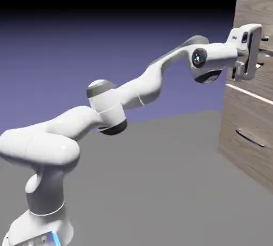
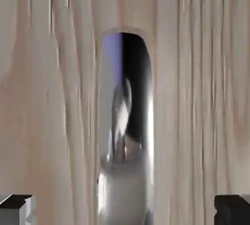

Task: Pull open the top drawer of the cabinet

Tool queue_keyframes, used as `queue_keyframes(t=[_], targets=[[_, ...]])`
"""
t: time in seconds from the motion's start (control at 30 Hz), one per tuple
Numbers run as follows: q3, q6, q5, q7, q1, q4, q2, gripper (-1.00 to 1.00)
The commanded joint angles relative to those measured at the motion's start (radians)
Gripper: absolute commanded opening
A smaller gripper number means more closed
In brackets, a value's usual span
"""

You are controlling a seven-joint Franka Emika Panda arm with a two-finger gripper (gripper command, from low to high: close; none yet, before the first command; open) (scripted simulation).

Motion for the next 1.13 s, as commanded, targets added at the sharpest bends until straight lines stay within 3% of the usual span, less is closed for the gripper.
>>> queue_keyframes(t=[0.0, 1.0, 1.03, 1.1], targets=[[0.000, -0.014, 0.003, -0.009, 0.021, -0.036, 0.005, -1.00], [-0.110, -0.389, -0.136, -0.164, 0.703, -1.092, 0.155, -1.00], [-0.110, -0.389, -0.136, -0.164, 0.703, -1.092, 0.155, 1.00], [-0.123, -0.390, -0.158, -0.174, 0.739, -1.127, 0.153, 1.00]])
